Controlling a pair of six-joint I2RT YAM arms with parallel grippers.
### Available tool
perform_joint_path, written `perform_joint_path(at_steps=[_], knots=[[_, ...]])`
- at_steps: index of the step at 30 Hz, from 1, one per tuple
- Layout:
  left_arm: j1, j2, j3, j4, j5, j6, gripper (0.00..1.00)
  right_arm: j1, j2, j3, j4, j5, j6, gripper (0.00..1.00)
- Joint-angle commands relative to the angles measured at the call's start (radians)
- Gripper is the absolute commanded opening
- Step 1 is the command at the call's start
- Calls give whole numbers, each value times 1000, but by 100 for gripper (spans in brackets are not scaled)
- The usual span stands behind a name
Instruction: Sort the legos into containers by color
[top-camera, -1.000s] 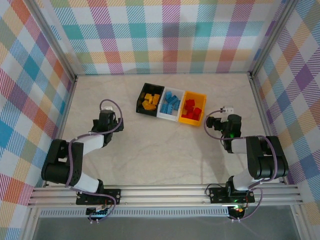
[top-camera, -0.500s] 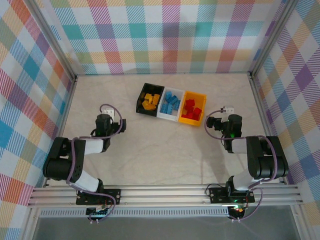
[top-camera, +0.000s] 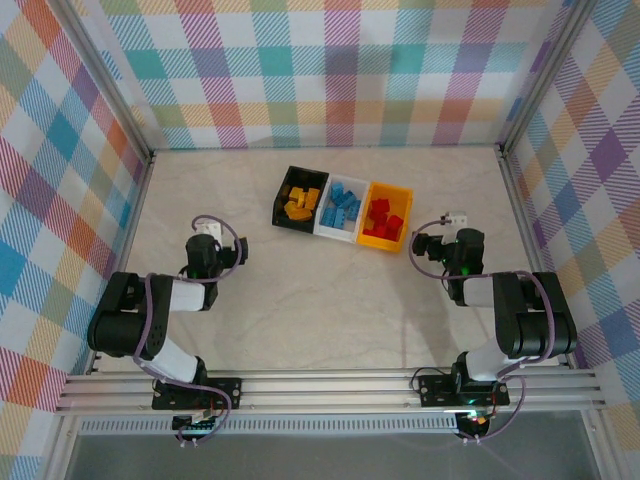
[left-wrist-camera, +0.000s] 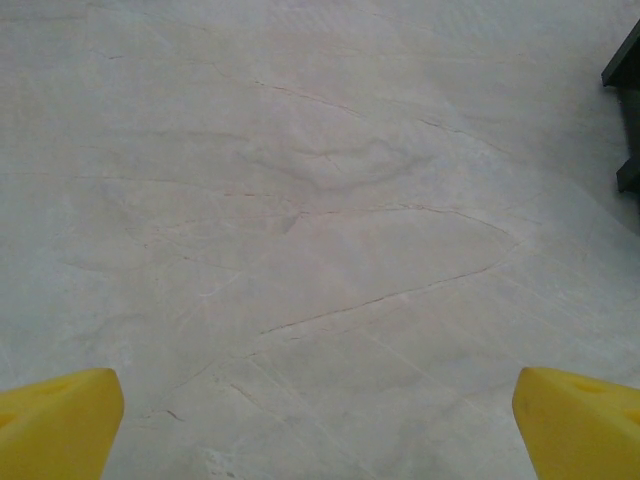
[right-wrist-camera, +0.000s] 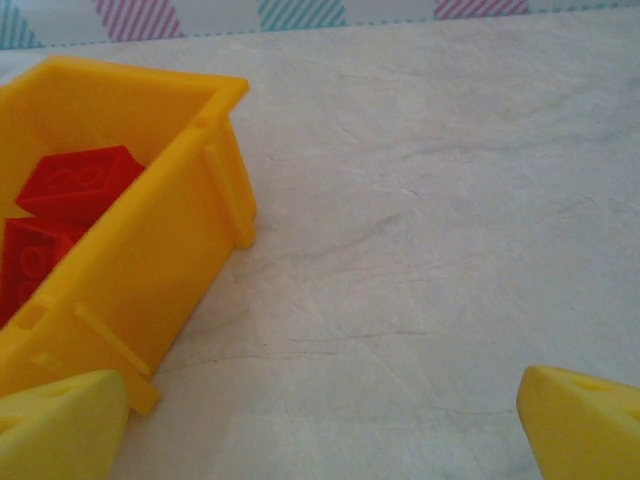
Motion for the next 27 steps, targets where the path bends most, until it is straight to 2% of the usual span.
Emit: perform_joint_path(at_steps=[1,3,5,7,10,13,27], knots=[[9,6,17,44,-9,-19,100,-5,-7,-54,122,-66,-32,100],[9,6,17,45,-9,-18,100,-5,-14,-97,196,-3,-5,100],[10,7,17,45,-9,-19,100,-5,-14,-128,256,115,42,100],[9,6,17,45,-9,-18,100,-7,-16,-130,253,220,95,100],[9,5,17,45,-9,-18,100,-9,-13,-76,162,176,74,100],[10,5,17,45,-8,-19,100,-9,3,20,7,-41,-15,100],[10,6,17,45,-9,-18,100,-13,3,25,-11,-5,4,100]])
